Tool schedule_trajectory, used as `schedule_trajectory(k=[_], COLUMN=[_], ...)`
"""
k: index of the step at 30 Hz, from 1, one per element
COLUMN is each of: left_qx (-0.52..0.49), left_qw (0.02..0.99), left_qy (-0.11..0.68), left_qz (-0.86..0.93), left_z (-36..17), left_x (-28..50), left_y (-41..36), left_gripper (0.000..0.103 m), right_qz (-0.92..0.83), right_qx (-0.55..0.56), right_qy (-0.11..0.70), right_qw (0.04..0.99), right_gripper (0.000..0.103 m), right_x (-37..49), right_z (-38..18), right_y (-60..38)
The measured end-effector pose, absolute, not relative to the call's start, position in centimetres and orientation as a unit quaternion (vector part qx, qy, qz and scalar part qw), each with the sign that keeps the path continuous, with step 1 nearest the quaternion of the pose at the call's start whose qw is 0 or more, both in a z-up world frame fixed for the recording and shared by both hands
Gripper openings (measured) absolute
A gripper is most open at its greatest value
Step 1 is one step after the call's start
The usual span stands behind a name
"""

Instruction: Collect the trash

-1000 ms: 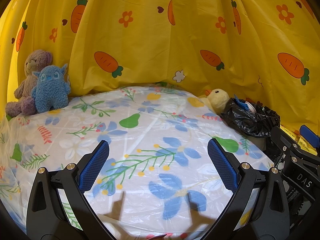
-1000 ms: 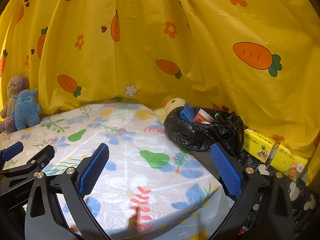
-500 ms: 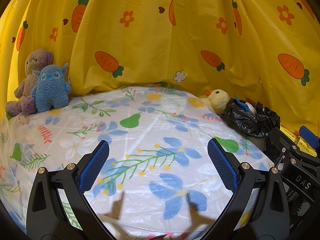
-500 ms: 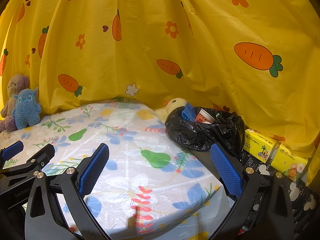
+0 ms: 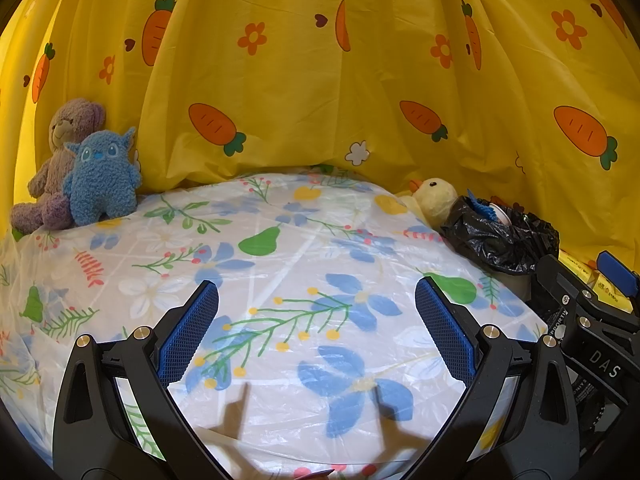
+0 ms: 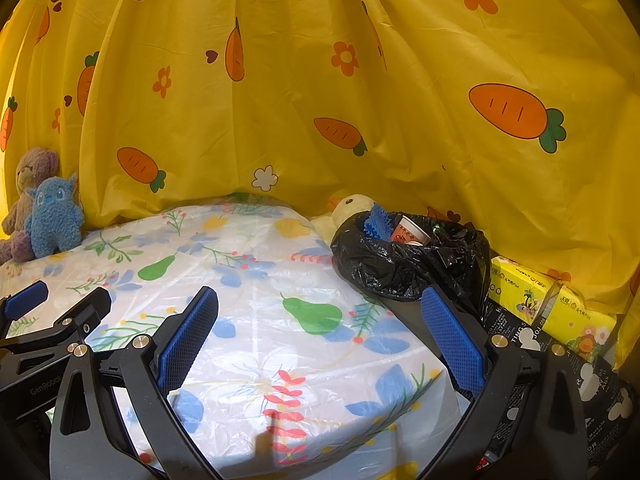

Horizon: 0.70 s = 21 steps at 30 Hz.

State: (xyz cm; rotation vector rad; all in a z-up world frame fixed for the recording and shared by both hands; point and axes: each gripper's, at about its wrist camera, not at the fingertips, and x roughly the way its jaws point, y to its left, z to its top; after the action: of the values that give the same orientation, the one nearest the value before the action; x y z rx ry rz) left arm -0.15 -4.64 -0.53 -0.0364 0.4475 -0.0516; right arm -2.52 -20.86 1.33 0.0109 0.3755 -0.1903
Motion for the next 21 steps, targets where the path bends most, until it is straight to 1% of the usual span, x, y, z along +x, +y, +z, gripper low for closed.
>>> schedule_trajectory(k=[21], left_qx=[-0.017], left_qw=[0.975], left_qy=[0.22], left_qz=[-0.027], left_z=[-0.31], left_x=[-0.42], left_y=[-5.03], left_gripper=[0.097], right_qz=[-0.094], right_qx=[0.006], right_qy=[0.187], right_qw=[0.978], right_gripper=[0.097], right_x=[-2.55], right_z=[1.25], right_y=[-20.81])
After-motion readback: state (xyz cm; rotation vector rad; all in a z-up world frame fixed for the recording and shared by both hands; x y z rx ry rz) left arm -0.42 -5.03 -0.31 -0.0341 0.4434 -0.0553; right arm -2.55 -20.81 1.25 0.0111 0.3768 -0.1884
